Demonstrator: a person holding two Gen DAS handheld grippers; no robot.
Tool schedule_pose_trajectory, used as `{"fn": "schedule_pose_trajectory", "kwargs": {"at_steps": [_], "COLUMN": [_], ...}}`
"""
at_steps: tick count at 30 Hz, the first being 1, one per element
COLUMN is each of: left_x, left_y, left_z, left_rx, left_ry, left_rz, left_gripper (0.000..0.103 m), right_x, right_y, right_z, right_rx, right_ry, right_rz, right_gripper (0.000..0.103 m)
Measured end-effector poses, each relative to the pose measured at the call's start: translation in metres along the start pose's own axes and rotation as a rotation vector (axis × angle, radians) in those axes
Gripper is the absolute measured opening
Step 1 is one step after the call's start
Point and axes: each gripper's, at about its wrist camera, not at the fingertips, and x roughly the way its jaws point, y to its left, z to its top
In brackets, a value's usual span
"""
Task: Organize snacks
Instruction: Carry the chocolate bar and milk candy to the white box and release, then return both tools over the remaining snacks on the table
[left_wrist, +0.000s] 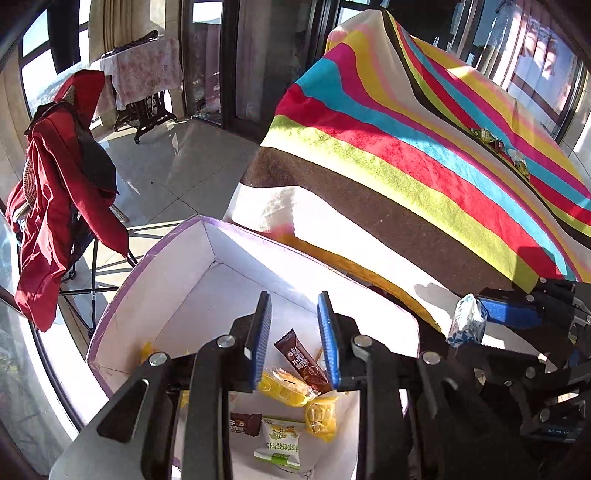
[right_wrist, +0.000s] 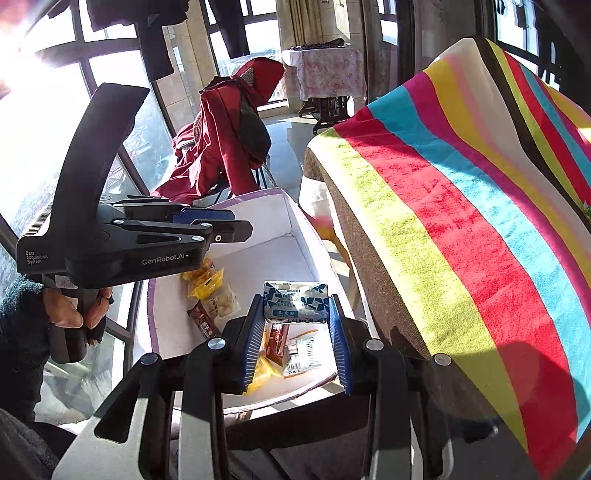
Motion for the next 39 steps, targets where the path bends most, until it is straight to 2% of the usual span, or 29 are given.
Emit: {"fn": "schedule_pose_trajectory", "kwargs": {"at_steps": [1, 3, 5, 6, 8, 11, 15, 20, 25, 28, 33, 35, 39], "left_x": [0.001, 0.001, -0.002, -0.004, -0.006, -0.008, -0.004, 0.004, 0.022, 0.037, 0.070, 0.087, 0.119], "left_y": [0.010, 0.026, 0.036, 0.038, 0.039, 0.032, 0.010, -0.050, -0.142, -0.199, -0.282, -0.309, -0.350], "left_z": [-0.004, -0.009, -0.009, -0.008, -0.002, 0.008, 0.028, 0.061, 0.087, 0.100, 0.128, 0.144, 0.176], "left_rx": [-0.028, -0.075, -0.120, -0.133, -0.146, -0.128, -0.118, -0.052, 0.124, 0.228, 0.342, 0.357, 0.382], "left_ry": [0.015, 0.018, 0.000, -0.005, -0.026, -0.055, -0.077, -0.095, -0.059, -0.040, -0.045, -0.064, -0.107], "left_rz": [0.025, 0.081, 0.116, 0.120, 0.140, 0.166, 0.157, 0.047, -0.120, -0.199, -0.272, -0.280, -0.243], "left_gripper": [0.034, 0.073, 0.088, 0.093, 0.099, 0.101, 0.100, 0.100, 0.101, 0.100, 0.100, 0.100, 0.100], "right_x": [0.007, 0.020, 0.032, 0.036, 0.036, 0.024, -0.013, -0.080, -0.141, -0.162, -0.177, -0.179, -0.187], "right_y": [0.007, 0.021, 0.031, 0.036, 0.042, 0.035, -0.001, -0.054, -0.111, -0.151, -0.224, -0.249, -0.299], "right_z": [-0.001, -0.003, -0.005, -0.006, -0.009, -0.011, -0.011, -0.023, -0.057, -0.083, -0.120, -0.128, -0.131], "right_rx": [-0.021, -0.047, -0.051, -0.060, -0.086, -0.090, 0.005, 0.115, 0.251, 0.384, 0.602, 0.674, 0.754], "right_ry": [0.016, 0.049, 0.071, 0.083, 0.086, 0.064, -0.019, -0.163, -0.260, -0.289, -0.283, -0.260, -0.260], "right_rz": [0.020, 0.086, 0.136, 0.144, 0.131, 0.089, 0.046, -0.048, -0.209, -0.283, -0.442, -0.492, -0.561], "right_gripper": [0.035, 0.038, 0.057, 0.074, 0.075, 0.075, 0.076, 0.081, 0.087, 0.087, 0.087, 0.087, 0.087]}}
